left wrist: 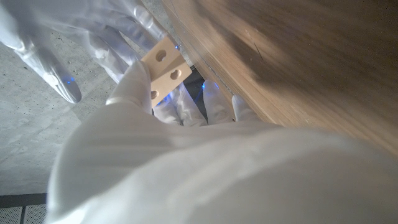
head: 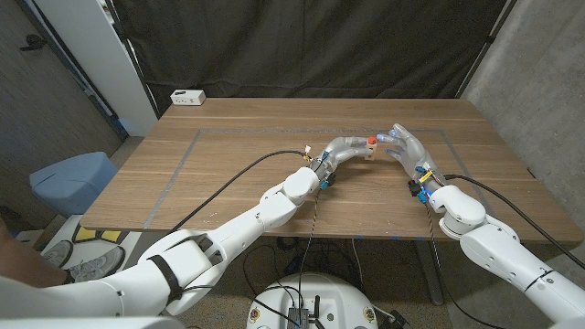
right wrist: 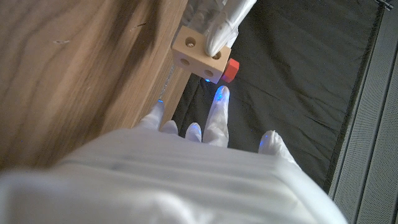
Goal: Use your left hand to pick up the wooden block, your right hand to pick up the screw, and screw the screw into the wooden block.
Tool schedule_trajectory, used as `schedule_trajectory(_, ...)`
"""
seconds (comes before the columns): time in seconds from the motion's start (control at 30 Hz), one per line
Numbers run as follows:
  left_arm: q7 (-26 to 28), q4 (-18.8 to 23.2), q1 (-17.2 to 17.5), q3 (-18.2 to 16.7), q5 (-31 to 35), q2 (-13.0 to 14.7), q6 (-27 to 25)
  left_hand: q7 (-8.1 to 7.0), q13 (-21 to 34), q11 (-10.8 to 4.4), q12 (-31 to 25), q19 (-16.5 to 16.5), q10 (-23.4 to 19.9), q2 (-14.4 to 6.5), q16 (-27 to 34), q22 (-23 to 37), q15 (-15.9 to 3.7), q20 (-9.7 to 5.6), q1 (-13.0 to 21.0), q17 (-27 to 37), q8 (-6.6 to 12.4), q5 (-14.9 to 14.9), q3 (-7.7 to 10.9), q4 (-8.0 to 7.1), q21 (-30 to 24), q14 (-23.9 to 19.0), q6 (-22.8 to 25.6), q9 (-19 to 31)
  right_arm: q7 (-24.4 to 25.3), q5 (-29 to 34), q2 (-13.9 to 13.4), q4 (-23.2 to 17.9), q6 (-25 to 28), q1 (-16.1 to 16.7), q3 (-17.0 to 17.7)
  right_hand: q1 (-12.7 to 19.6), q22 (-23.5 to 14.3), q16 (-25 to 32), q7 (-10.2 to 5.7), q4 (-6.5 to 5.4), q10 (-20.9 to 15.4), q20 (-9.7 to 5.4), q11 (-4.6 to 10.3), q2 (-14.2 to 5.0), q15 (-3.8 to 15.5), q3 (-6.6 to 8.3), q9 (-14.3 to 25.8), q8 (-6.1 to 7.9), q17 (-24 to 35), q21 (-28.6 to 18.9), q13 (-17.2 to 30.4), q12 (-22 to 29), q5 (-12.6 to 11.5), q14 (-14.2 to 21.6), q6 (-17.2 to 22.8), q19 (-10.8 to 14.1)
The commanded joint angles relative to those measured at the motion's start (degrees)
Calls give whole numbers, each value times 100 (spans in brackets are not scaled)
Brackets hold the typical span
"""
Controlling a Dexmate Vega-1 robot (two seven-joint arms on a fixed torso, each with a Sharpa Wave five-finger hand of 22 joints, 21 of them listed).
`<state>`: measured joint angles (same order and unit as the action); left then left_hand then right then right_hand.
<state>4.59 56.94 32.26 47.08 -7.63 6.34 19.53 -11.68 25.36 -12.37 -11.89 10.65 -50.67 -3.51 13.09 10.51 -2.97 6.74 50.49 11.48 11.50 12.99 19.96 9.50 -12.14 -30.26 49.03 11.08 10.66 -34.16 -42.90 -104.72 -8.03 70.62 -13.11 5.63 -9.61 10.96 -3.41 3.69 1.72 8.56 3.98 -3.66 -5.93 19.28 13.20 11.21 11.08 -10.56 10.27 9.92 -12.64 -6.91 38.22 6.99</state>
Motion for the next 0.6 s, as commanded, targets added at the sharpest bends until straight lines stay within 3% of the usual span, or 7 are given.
schedule_trajectory(0.03,-5,39,14,9,1,6,-40,220,19,7,-36,43,-58,-154,20,30,-323,12,-82,4,49,31,86,-69,-19,-31,294,21,-273,-68,-51,81,-23,-106,-58,-95,-15,-26,-64,-18,177,56,21,53,-17,-59,2,-47,23,43,30,-2,22,-159,-190,-145)
schedule_trajectory(0.6,-15,-40,-24,13,-1,-20,-11,223,19,5,-38,44,-61,-151,18,30,-327,12,-82,1,48,31,88,-67,-19,-32,293,20,-510,-138,-71,207,-41,-260,-165,-217,-17,-30,-62,-68,416,52,19,97,-36,-127,-40,-65,41,46,26,8,12,-360,-410,-355)
